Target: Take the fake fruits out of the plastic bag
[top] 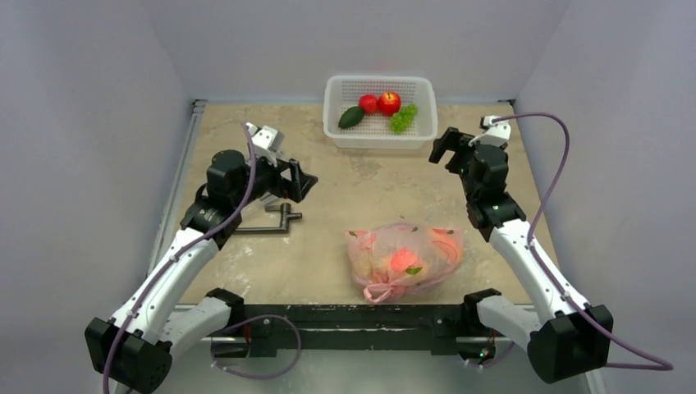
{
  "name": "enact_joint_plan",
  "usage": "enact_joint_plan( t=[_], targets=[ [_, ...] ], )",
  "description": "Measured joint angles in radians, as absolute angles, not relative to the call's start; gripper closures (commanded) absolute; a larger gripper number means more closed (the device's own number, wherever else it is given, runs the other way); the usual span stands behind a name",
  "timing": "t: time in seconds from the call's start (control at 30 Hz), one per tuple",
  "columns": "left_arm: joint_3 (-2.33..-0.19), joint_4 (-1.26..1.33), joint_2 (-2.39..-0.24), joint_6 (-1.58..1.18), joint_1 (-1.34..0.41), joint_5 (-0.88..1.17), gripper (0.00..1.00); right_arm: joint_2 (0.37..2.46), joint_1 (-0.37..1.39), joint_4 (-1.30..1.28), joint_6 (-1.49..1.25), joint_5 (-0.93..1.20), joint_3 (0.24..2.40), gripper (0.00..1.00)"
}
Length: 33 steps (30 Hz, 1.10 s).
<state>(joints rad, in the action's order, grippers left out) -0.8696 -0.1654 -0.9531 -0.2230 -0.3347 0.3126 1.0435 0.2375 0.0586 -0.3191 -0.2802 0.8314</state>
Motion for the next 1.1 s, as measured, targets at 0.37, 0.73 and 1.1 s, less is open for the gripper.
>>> enact_joint_plan(
  t=[0.37,0.73,1.1],
  targets=[
    [-0.934,-0.271,-1.001,-0.152,-0.539,0.386,0.03,0.972,0.241,-0.245,-0.565,-0.152,0.932,0.01],
    [-0.976,-0.373,-1.052,-0.087,-0.673,0.398,0.03,0.992,0.242,-0.672,-0.643,0.057,0.950,0.01],
    [-1.008,-0.427,-1.220,-0.059,-0.848,0.411,0.06,1.011,0.265,-1.033,-0.515,0.074,1.064,0.01]
  ],
)
